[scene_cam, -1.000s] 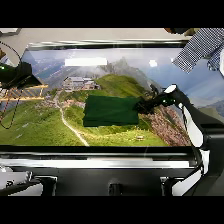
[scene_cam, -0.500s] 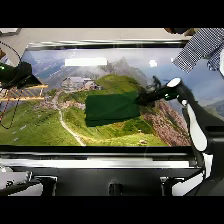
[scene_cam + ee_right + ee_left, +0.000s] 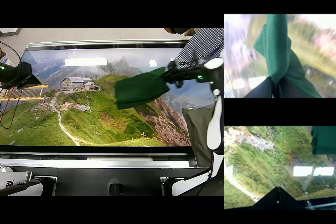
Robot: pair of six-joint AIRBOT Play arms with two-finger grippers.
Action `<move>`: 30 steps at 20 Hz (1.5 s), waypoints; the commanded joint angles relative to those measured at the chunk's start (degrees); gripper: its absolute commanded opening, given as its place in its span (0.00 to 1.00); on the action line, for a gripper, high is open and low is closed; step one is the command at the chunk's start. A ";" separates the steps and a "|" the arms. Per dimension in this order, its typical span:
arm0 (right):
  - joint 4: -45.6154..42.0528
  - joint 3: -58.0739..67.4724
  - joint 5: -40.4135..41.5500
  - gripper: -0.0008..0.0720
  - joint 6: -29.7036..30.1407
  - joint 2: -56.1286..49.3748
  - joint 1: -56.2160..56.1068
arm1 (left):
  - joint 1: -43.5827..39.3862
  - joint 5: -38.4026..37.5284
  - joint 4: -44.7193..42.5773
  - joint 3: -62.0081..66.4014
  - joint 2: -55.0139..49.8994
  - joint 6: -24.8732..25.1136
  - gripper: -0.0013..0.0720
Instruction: Fold the clothes and pants, and hang the long-sleeved shirts on hangers.
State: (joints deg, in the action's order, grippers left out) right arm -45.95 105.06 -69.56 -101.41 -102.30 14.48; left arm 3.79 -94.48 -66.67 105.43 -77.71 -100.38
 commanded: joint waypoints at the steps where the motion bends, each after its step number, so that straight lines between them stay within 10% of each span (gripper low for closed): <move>1: -2.80 3.69 3.58 0.04 -5.01 0.04 5.60 | 0.04 0.02 -0.02 0.00 0.02 0.09 0.04; 7: -5.18 3.80 8.17 0.04 -11.82 0.20 14.71 | 0.04 0.04 -0.02 0.00 -0.13 -0.13 0.04; 17: -35.98 3.80 -1.62 0.04 -37.99 9.42 18.12 | 0.04 0.00 0.00 0.00 -0.37 -0.13 0.04; 30: -45.57 3.78 -18.71 0.04 -46.90 16.74 18.12 | 0.04 -0.02 0.00 0.00 -0.37 -0.11 0.04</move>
State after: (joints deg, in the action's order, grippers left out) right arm -87.50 108.81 -83.37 -146.67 -86.89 32.56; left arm 3.79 -94.50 -66.67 105.43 -78.06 -100.49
